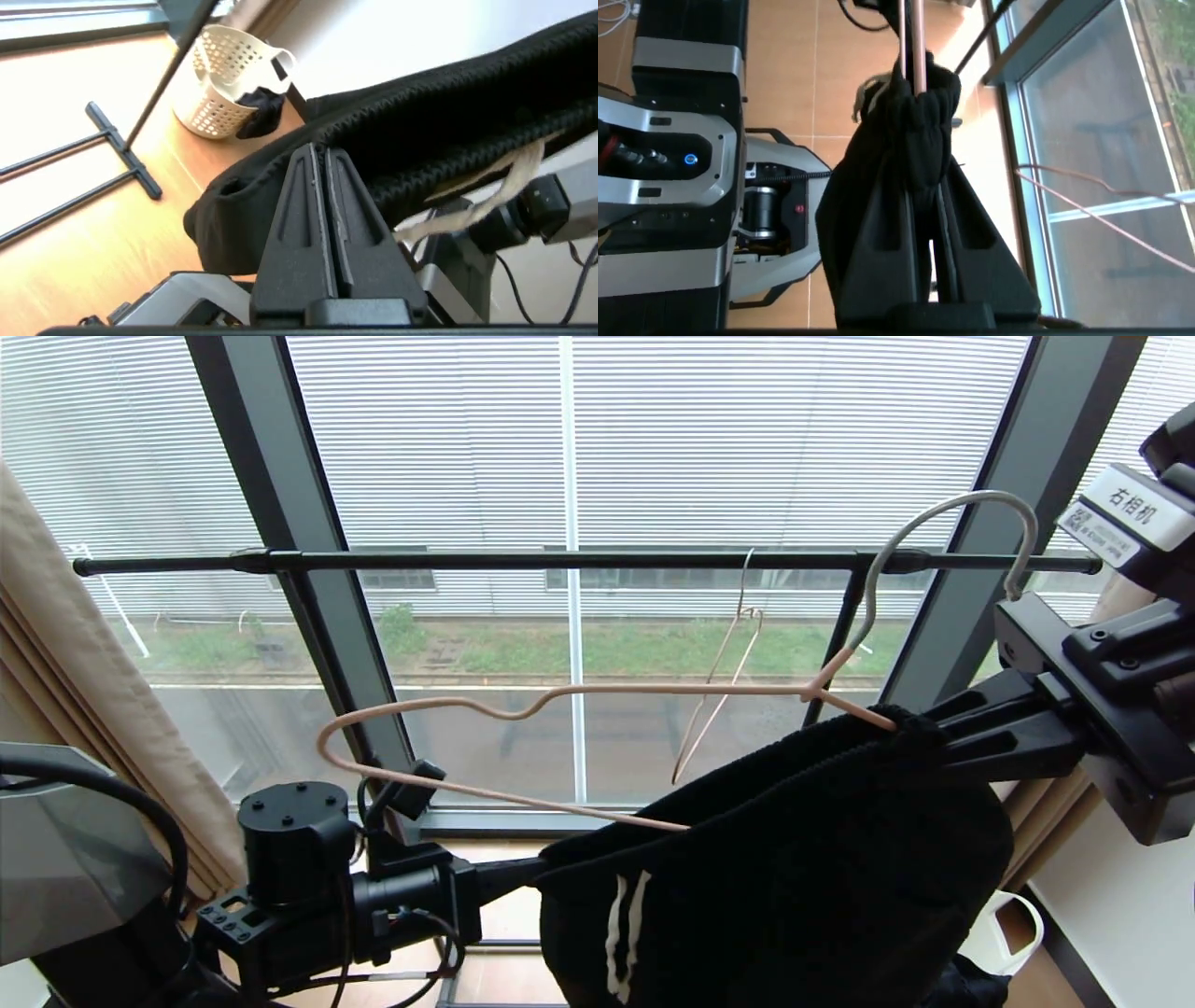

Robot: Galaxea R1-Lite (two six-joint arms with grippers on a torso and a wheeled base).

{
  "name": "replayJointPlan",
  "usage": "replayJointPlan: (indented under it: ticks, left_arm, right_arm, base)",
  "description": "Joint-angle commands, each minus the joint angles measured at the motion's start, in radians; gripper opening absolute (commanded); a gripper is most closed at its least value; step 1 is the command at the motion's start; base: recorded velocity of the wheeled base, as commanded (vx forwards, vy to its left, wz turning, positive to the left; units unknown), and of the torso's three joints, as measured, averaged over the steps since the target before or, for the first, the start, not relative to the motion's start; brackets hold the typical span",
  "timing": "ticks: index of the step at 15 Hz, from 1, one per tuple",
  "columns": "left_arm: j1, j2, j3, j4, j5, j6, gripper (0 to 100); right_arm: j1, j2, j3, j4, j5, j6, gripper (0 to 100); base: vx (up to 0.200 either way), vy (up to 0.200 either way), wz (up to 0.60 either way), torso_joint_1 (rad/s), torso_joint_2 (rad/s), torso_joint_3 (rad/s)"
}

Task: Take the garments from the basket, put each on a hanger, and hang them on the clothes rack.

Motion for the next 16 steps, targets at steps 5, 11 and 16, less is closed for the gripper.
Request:
replayJointPlan:
  ticks: [5,11,16]
  left_arm:
    - [0.152,-0.125,0.053,-0.015,0.001,0.0,0]
    - [0.17,-0.173,0.058,-0.015,0.001,0.029,0]
    - [0.166,-0.2,0.053,-0.015,0.0,0.032,0]
  right_arm:
    - [-0.066,-0.016,0.053,0.0,-0.182,-0.003,0]
    - [-0.05,0.007,0.113,-0.01,-0.333,-0.006,0]
    - [-0.041,0.004,0.237,-0.107,-0.379,-0.006,0]
  base:
    - [0.0,0.0,0.0,0.0,0.0,0.0]
    - [0.0,0.0,0.0,0.0,0.0,0.0]
    - [0.0,0.0,0.0,0.0,0.0,0.0]
